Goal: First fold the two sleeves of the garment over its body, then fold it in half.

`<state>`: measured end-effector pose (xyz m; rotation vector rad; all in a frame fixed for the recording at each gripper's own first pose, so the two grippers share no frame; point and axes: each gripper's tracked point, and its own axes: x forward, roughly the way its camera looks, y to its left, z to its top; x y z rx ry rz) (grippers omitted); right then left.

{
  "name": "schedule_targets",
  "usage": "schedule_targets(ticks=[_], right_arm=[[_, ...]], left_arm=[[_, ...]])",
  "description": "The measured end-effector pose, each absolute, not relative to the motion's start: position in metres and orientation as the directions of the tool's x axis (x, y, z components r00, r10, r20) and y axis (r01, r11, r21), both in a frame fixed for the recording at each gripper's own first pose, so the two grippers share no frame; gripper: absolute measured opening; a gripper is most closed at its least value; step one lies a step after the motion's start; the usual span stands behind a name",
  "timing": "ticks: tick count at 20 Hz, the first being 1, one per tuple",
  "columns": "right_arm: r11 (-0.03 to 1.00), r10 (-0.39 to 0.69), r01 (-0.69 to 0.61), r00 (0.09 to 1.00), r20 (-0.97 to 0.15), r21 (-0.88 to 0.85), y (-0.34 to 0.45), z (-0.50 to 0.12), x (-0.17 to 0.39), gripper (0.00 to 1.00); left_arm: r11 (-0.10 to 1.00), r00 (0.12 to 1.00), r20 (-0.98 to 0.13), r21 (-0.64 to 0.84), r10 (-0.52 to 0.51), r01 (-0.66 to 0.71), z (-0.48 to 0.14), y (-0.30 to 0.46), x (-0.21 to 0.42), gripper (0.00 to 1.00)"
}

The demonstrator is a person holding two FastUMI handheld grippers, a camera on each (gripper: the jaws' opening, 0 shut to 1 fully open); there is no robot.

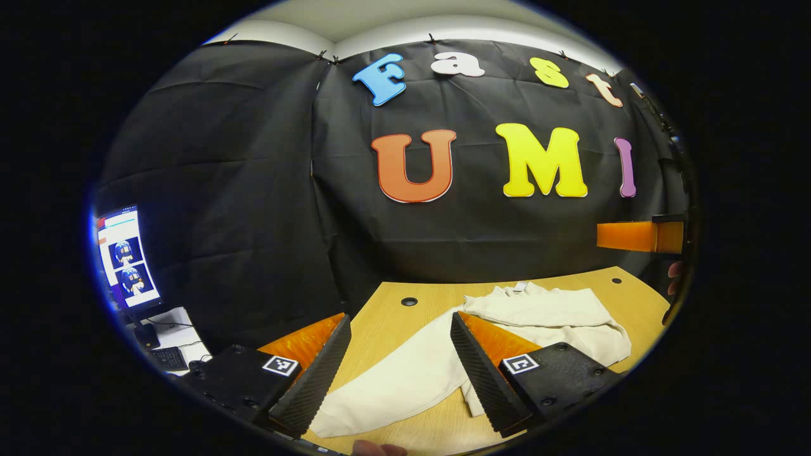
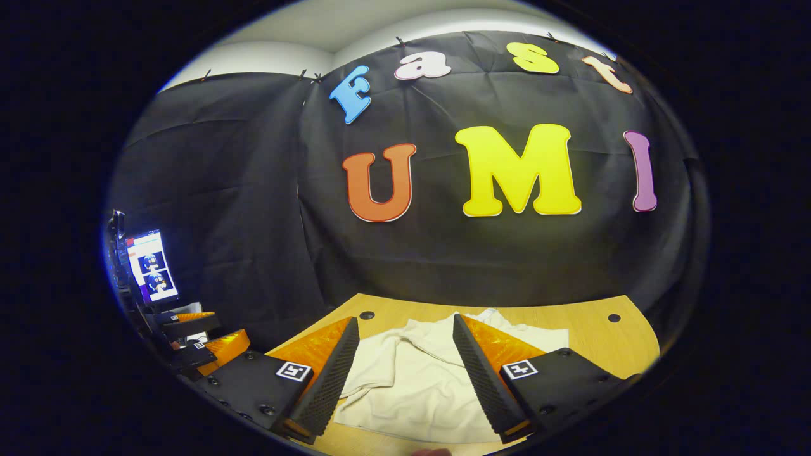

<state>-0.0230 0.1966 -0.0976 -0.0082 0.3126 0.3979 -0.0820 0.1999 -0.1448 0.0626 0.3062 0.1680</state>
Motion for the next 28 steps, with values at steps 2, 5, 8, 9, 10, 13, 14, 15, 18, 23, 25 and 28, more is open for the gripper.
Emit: schedule_targets(ticks=[2,5,8,9,10,13,14,15,18,23,25,28], right_arm=[[0.918,0.392,-0.394,0.874,-0.287,0.053,0.198,-0.096,-0.023,0.94],[0.908,0.408,-0.417,0.866,-0.289,0.034,0.199,-0.098,-0.021,0.93],[0.908,0.406,-0.417,0.864,-0.297,0.028,0.200,-0.098,-0.021,0.92],[0.909,0.404,-0.415,0.865,-0.296,0.027,0.200,-0.099,-0.021,0.92],[0.908,0.405,-0.418,0.865,-0.295,0.022,0.200,-0.098,-0.021,0.93],[0.906,0.400,-0.423,0.864,-0.305,-0.010,0.200,-0.101,-0.020,0.93],[0.906,0.398,-0.423,0.864,-0.308,-0.016,0.200,-0.100,-0.020,0.93],[0.906,0.397,-0.423,0.863,-0.313,-0.018,0.200,-0.101,-0.020,0.93],[0.908,0.385,-0.419,0.860,-0.334,-0.031,0.198,-0.105,-0.020,0.93],[0.916,0.352,-0.396,0.865,-0.358,-0.056,0.195,-0.103,-0.021,0.93],[0.924,0.335,-0.379,0.868,-0.368,-0.053,0.190,-0.105,-0.021,0.93],[0.934,0.313,-0.355,0.872,-0.377,-0.046,0.175,-0.104,-0.025,0.93]], left_arm=[[0.983,0.940,-0.293,0.091,0.177,-0.156,-0.144,0.201,-0.080,1.00],[0.982,0.938,-0.296,0.102,0.180,-0.156,-0.146,0.204,-0.077,1.00],[0.982,0.939,-0.294,0.109,0.177,-0.152,-0.148,0.209,-0.077,1.00],[0.982,0.937,-0.298,0.111,0.181,-0.154,-0.151,0.214,-0.080,1.00],[0.980,0.934,-0.304,0.117,0.190,-0.162,-0.155,0.222,-0.085,1.00],[0.974,0.915,-0.343,0.148,0.212,-0.170,-0.176,0.244,-0.101,1.00],[0.972,0.906,-0.362,0.167,0.219,-0.168,-0.184,0.254,-0.109,1.00],[0.970,0.898,-0.382,0.183,0.219,-0.159,-0.194,0.262,-0.114,1.00],[0.971,0.861,-0.463,0.202,0.209,-0.127,-0.233,0.282,-0.136,1.00],[0.983,0.759,-0.624,0.127,0.185,-0.135,-0.309,0.309,-0.180,1.00],[0.983,0.715,-0.674,0.118,0.184,-0.142,-0.337,0.322,-0.192,1.00],[0.985,0.677,-0.716,0.108,0.172,-0.136,-0.363,0.331,-0.197,1.00]])
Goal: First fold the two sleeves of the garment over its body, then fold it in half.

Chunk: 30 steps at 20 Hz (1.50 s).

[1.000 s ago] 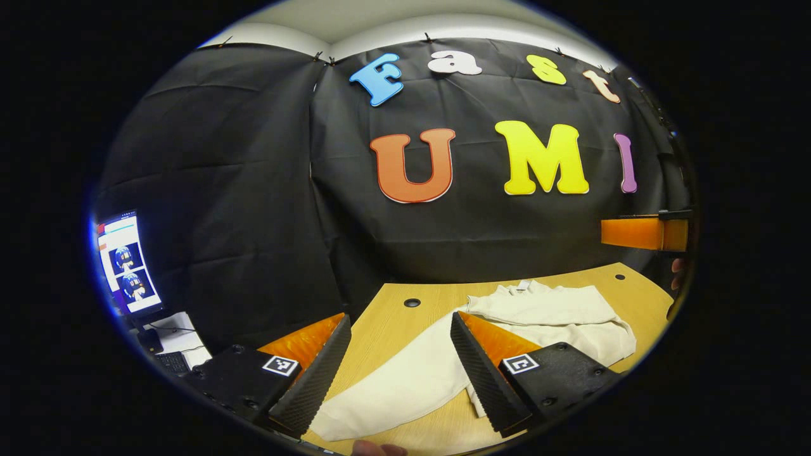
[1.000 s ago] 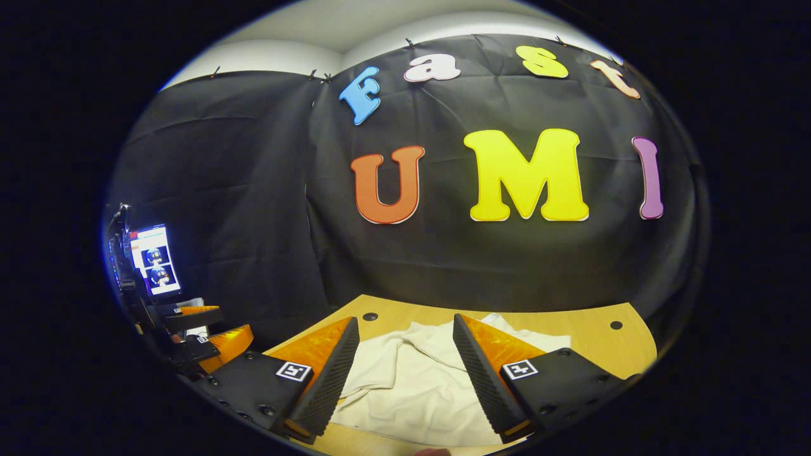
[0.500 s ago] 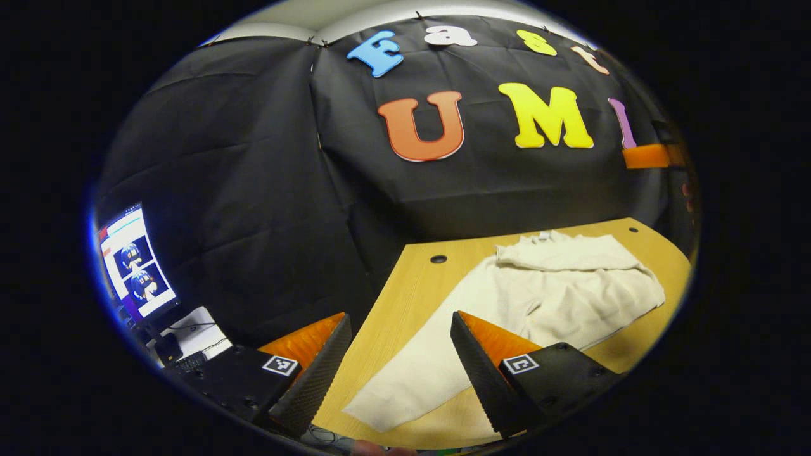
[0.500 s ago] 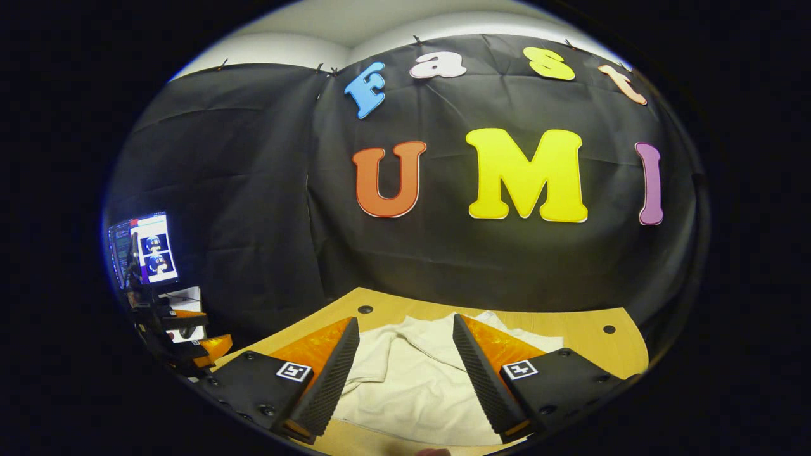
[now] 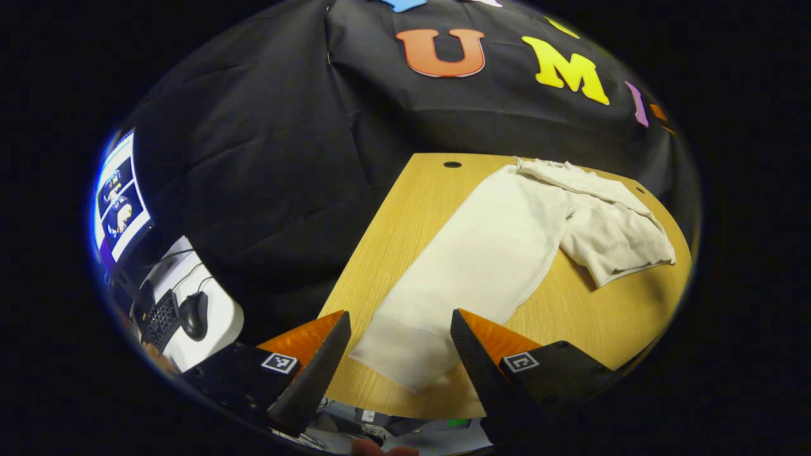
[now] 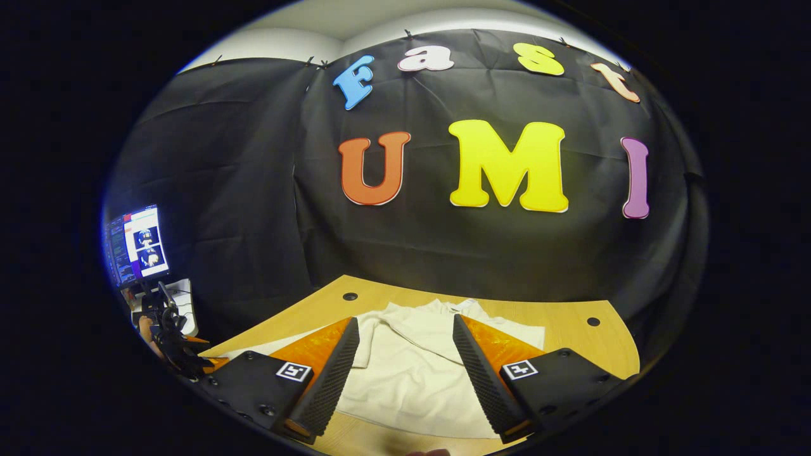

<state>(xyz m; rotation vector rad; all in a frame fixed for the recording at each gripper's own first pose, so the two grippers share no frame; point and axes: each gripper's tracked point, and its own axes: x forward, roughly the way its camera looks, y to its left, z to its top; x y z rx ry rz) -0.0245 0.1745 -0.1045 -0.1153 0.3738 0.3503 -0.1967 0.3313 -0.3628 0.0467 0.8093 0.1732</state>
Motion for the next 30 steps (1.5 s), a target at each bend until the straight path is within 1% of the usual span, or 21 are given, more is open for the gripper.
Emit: schedule_targets(ticks=[4,5,7,11,12,13,14,15,16,17,18,19,20,21,22,25,30], right_arm=[[0.934,0.303,-0.351,0.874,-0.379,-0.064,0.169,-0.102,-0.029,0.93],[0.934,0.301,-0.350,0.875,-0.380,-0.067,0.167,-0.102,-0.031,0.93],[0.936,0.294,-0.344,0.877,-0.380,-0.071,0.163,-0.100,-0.033,0.93],[0.946,0.275,-0.319,0.881,-0.384,-0.055,0.154,-0.099,-0.037,0.93],[0.949,0.269,-0.310,0.885,-0.379,-0.051,0.152,-0.096,-0.039,0.93],[0.950,0.271,-0.308,0.887,-0.374,-0.044,0.151,-0.095,-0.040,0.93],[0.951,0.267,-0.305,0.890,-0.370,-0.048,0.149,-0.093,-0.041,0.93],[0.952,0.263,-0.302,0.891,-0.370,-0.051,0.146,-0.093,-0.043,0.93],[0.953,0.261,-0.300,0.889,-0.375,-0.048,0.144,-0.095,-0.044,0.93],[0.954,0.258,-0.295,0.890,-0.376,-0.043,0.141,-0.095,-0.046,0.93],[0.955,0.258,-0.294,0.888,-0.381,-0.038,0.139,-0.096,-0.047,0.93],[0.955,0.257,-0.294,0.886,-0.385,-0.040,0.137,-0.098,-0.050,0.93],[0.955,0.254,-0.292,0.888,-0.382,-0.043,0.134,-0.097,-0.050,0.93],[0.957,0.252,-0.288,0.890,-0.380,-0.042,0.130,-0.096,-0.051,0.93],[0.958,0.248,-0.283,0.892,-0.378,-0.038,0.127,-0.095,-0.050,0.93],[0.964,0.235,-0.266,0.896,-0.376,-0.031,0.118,-0.096,-0.052,0.93],[0.973,0.207,-0.232,0.905,-0.372,-0.021,0.101,-0.094,-0.051,0.93]], left_arm=[[0.989,0.625,-0.770,0.051,0.127,-0.138,-0.393,0.336,-0.204,1.00],[0.989,0.623,-0.774,0.030,0.114,-0.145,-0.395,0.336,-0.204,1.00],[0.988,0.634,-0.768,-0.004,0.097,-0.157,-0.397,0.335,-0.204,1.00],[0.988,0.668,-0.738,-0.015,0.093,-0.153,-0.396,0.329,-0.203,1.00],[0.988,0.680,-0.728,-0.030,0.083,-0.153,-0.394,0.324,-0.201,0.97],[0.986,0.685,-0.723,-0.039,0.086,-0.165,-0.393,0.321,-0.200,0.90],[0.983,0.690,-0.718,-0.045,0.094,-0.180,-0.395,0.320,-0.200,0.64],[0.977,0.692,-0.714,-0.054,0.106,-0.205,-0.394,0.320,-0.199,0.63],[0.971,0.693,-0.713,-0.069,0.112,-0.227,-0.395,0.320,-0.197,0.27],[0.968,0.689,-0.716,-0.077,0.113,-0.239,-0.394,0.320,-0.195,0.34],[0.968,0.683,-0.722,-0.078,0.111,-0.240,-0.393,0.319,-0.195,0.22],[0.969,0.675,-0.729,-0.070,0.113,-0.237,-0.392,0.319,-0.194,0.19],[0.971,0.661,-0.741,-0.052,0.118,-0.232,-0.392,0.320,-0.194,0.12],[0.974,0.643,-0.756,-0.028,0.127,-0.225,-0.391,0.319,-0.193,0.10],[0.976,0.627,-0.768,-0.009,0.131,-0.216,-0.390,0.318,-0.193,0.05],[0.981,0.640,-0.763,-0.045,0.089,-0.190,-0.381,0.304,-0.182,0.04],[0.968,0.687,-0.724,-0.127,0.057,-0.214,-0.341,0.293,-0.164,0.03]])
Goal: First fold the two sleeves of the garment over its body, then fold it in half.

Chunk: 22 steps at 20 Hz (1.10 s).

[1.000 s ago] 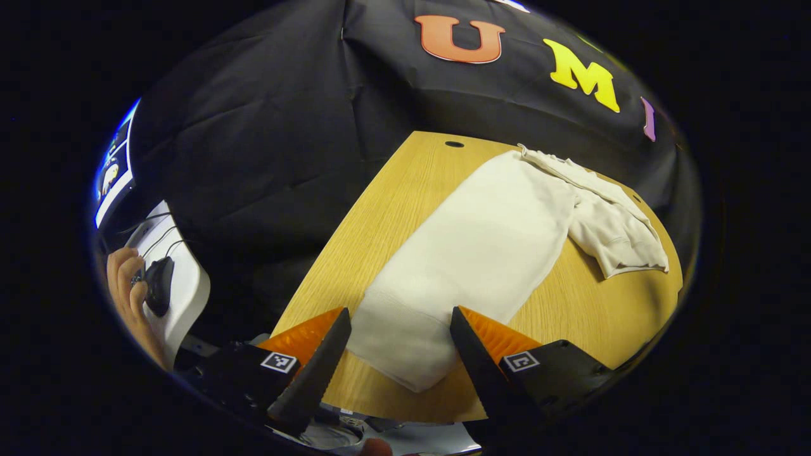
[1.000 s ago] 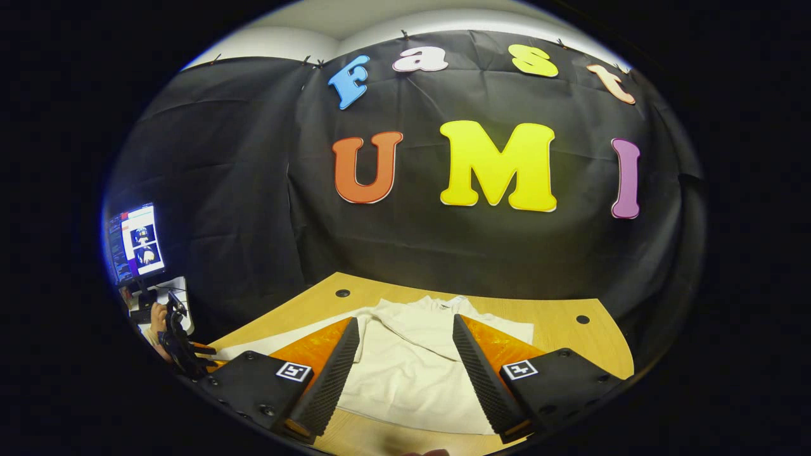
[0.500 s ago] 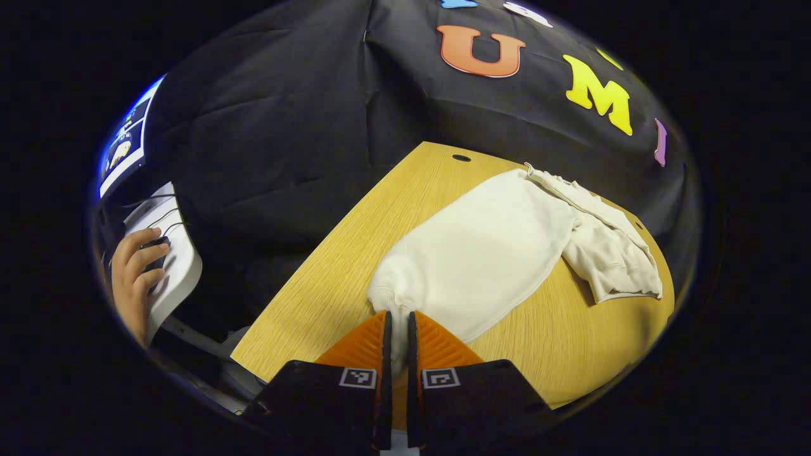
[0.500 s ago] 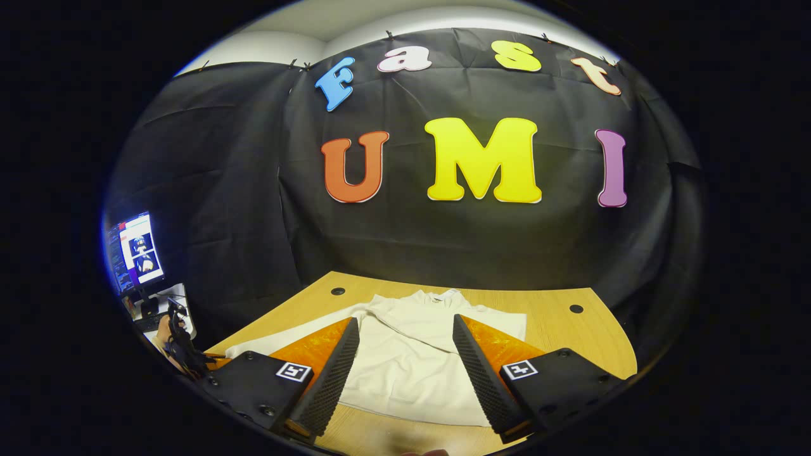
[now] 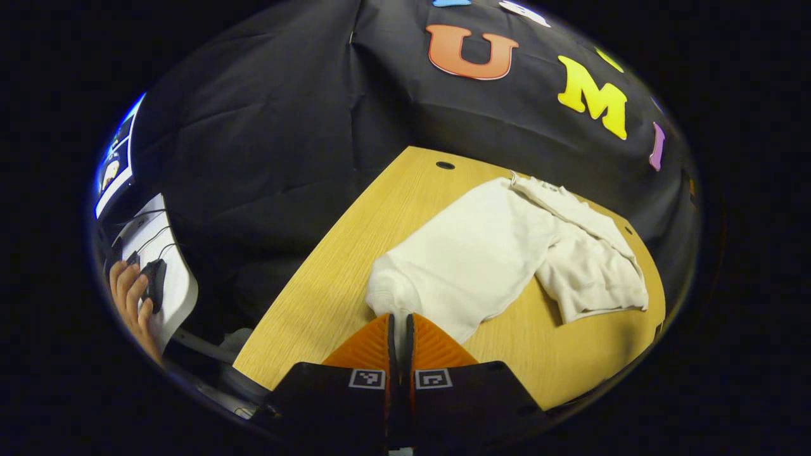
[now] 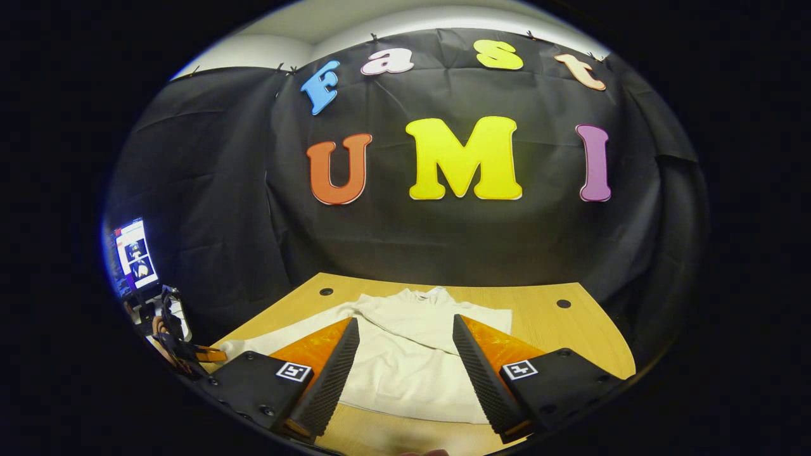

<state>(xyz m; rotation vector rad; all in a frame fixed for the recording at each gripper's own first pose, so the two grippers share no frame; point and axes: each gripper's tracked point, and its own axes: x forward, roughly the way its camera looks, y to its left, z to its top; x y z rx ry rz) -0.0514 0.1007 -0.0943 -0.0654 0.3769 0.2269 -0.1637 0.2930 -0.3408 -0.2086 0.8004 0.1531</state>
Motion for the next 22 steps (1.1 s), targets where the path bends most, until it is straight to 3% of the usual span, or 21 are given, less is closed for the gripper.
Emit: schedule_targets(ticks=[7,14,22], right_arm=[[0.978,0.196,-0.207,0.911,-0.362,0.008,0.088,-0.094,-0.045,0.93],[0.987,0.154,-0.157,0.927,-0.342,0.017,0.056,-0.085,-0.037,0.93],[0.999,0.051,-0.043,0.951,-0.305,0.033,-0.012,-0.070,-0.029,0.93]], left_arm=[[0.974,0.785,-0.620,-0.176,0.002,-0.142,-0.263,0.276,-0.100,0.03],[0.977,0.866,-0.497,-0.205,-0.057,-0.053,-0.195,0.249,0.009,0.03],[0.965,0.903,-0.352,-0.177,-0.246,0.193,-0.124,0.141,0.119,0.03]])
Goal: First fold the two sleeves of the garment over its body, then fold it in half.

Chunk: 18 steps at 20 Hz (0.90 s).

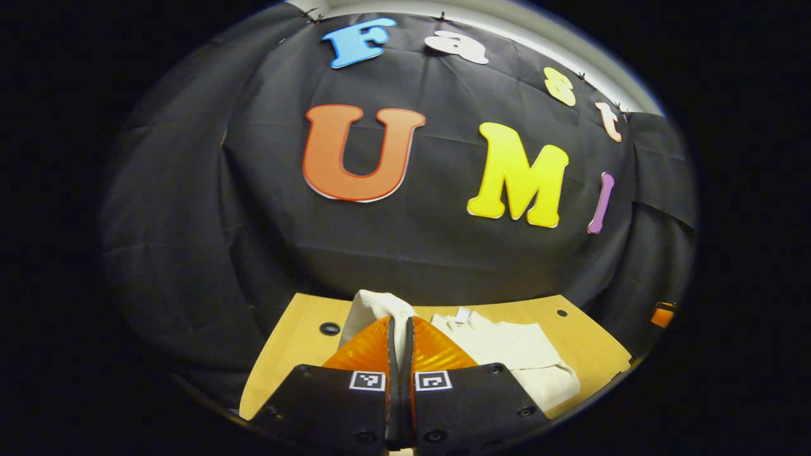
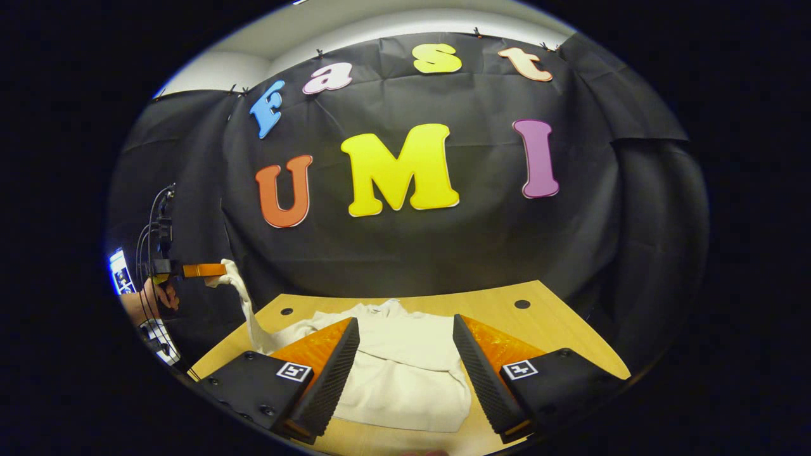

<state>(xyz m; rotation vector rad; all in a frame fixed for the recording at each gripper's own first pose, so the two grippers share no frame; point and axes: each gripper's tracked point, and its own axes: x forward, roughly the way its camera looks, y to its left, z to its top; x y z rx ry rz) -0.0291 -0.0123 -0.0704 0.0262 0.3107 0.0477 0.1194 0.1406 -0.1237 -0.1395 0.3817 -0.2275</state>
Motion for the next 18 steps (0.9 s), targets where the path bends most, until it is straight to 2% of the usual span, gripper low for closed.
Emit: schedule_targets(ticks=[6,10,15,18], right_arm=[[0.998,-0.055,0.062,0.961,-0.271,0.016,-0.075,-0.056,-0.038,0.93],[0.989,-0.137,0.144,0.956,-0.261,0.010,-0.118,-0.051,-0.051,0.93],[0.972,-0.226,0.235,0.936,-0.270,0.001,-0.165,-0.052,-0.070,0.92],[0.965,-0.253,0.262,0.927,-0.276,-0.006,-0.180,-0.052,-0.074,0.93]], left_arm=[[0.898,0.837,-0.325,-0.177,-0.440,0.404,-0.115,0.007,0.167,0.03],[0.839,0.763,-0.351,-0.187,-0.543,0.511,-0.131,-0.078,0.178,0.03],[0.776,0.658,-0.425,-0.218,-0.622,0.592,-0.181,-0.155,0.177,0.03],[0.757,0.603,-0.485,-0.225,-0.633,0.614,-0.221,-0.190,0.170,0.03]])
